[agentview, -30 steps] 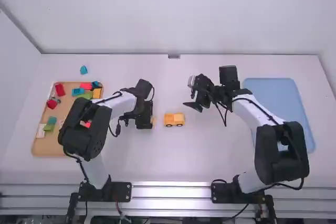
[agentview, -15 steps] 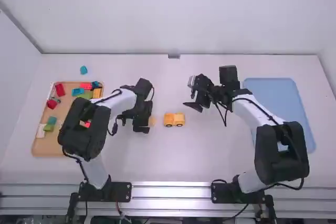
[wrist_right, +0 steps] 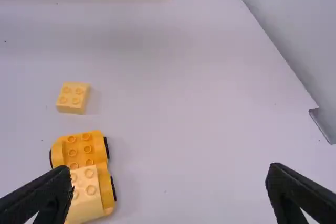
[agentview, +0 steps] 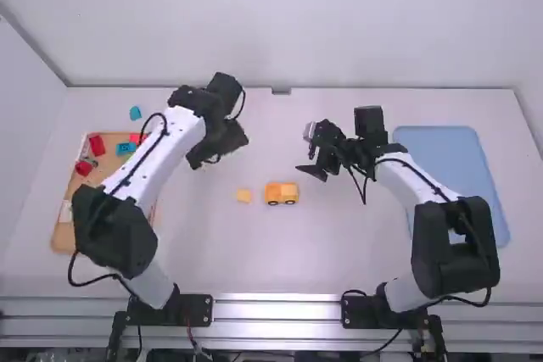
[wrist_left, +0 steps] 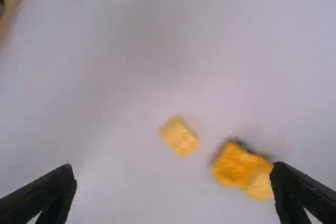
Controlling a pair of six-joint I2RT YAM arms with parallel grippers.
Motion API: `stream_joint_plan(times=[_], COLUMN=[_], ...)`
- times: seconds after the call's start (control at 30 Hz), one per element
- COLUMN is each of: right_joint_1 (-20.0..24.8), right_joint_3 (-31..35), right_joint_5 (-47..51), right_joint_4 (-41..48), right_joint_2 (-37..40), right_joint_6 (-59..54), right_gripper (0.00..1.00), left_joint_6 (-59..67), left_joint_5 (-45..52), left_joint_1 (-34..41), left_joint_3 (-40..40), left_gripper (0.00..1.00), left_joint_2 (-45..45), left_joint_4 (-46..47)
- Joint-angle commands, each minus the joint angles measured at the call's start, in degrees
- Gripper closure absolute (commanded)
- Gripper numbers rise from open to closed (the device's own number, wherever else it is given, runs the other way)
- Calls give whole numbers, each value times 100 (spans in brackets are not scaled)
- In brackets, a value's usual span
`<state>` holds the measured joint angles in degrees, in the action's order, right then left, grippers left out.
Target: Assemble lego blocks to make yellow taxi
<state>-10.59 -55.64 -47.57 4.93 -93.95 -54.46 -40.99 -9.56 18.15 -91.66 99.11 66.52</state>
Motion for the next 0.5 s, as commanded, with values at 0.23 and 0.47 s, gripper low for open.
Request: stream_joint_plan(times=[0.23, 0.47], right_joint_1=[11, 4], right_joint_3=[55, 55], right_joint_5=[-35, -37], right_joint_4=[-52, -105], right_joint_2=[138, 138], right_joint_6=[20, 114], right_gripper=[2, 2], left_joint_6=[5125, 7936], left_joint_5=[22, 306], left_joint_1=[-15, -127], left_joint_3=[317, 632], left_gripper=[1, 1], left_joint_2=[13, 13], left_joint_4=[-616, -1001])
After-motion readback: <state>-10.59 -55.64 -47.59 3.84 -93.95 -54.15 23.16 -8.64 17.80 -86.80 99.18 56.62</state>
